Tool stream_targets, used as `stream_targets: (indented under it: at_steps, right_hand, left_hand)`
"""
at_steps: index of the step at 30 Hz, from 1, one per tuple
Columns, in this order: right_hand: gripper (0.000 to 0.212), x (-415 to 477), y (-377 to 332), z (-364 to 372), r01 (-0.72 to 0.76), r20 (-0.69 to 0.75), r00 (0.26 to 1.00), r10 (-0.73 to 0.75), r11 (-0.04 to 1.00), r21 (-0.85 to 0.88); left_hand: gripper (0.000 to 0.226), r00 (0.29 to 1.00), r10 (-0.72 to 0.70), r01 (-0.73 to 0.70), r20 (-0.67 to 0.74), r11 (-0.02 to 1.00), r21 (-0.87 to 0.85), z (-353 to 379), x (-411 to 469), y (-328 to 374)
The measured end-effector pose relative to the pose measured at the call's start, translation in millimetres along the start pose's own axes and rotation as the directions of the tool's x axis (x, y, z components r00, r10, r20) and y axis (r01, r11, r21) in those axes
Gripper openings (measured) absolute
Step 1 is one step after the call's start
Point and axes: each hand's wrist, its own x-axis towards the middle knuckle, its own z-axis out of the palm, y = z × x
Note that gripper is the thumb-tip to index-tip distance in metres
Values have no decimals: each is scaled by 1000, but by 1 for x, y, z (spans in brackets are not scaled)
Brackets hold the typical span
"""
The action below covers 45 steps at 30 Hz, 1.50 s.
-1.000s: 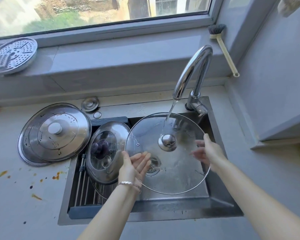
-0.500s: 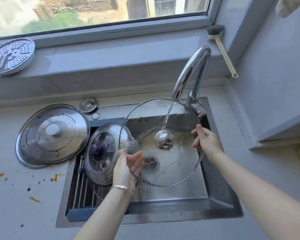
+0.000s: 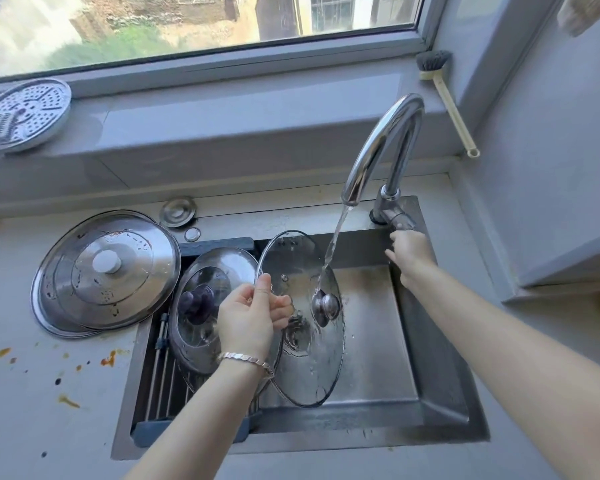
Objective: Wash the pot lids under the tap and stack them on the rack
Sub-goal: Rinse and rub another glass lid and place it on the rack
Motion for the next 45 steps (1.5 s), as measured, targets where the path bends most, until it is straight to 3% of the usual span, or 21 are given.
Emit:
stream_targets:
  at_steps: [2,6,9,12,16,19,24,27,33,39,45]
  right_hand:
    - [36,-5,-11,9,-46,10,999,45,997,62]
    - [40,-14,-27,16,-50,82,996,41,992,114]
    - [55,-26,-24,7,-5,221,975,35,991,-136]
    - [56,-55,-11,-1,130,405,911,79,876,-464]
    - [44,-108,17,5,294,604,790,105,800,-524]
    - [32,-119,37,4,441,592,803,-67,735,-516]
    - [25,-117,53,-11,504,528,815,-240,744,-439]
    - [25,-113,54,-22,465,489,843,-225,762,-451]
    - [29,-115,41,-38,497,524,828,-200,696,-519]
    - [30,-125,13,-43,570,577,783,-230,636,-520]
    - [23,-121,27,-39,401,502,855,-132,782,-477]
  left_hand:
    - [33,1000,-12,12,5,1000,-9,2,-2,1]
    - [34,1000,6,-6,11,1000,8,3,-7,3]
    - [34,1000,8,-8,11,1000,-1,1,-9,5]
    - [33,1000,-4,5,18,1000,-12,0,-13,7]
    - [33,999,-11,13,50,1000,-28,-1,-20,13]
    - [32,996,5,-3,87,1000,-26,-1,-27,18]
    - [39,958,37,-57,284,996,63,-6,-36,30]
    - [40,921,-23,-40,389,987,153,-12,-39,29]
    - [19,931,-91,-79,355,895,439,-32,-38,-3]
    - [15,935,-126,-32,331,901,432,-51,-43,-22]
    - [14,948,-99,-19,302,932,363,-69,-42,-25]
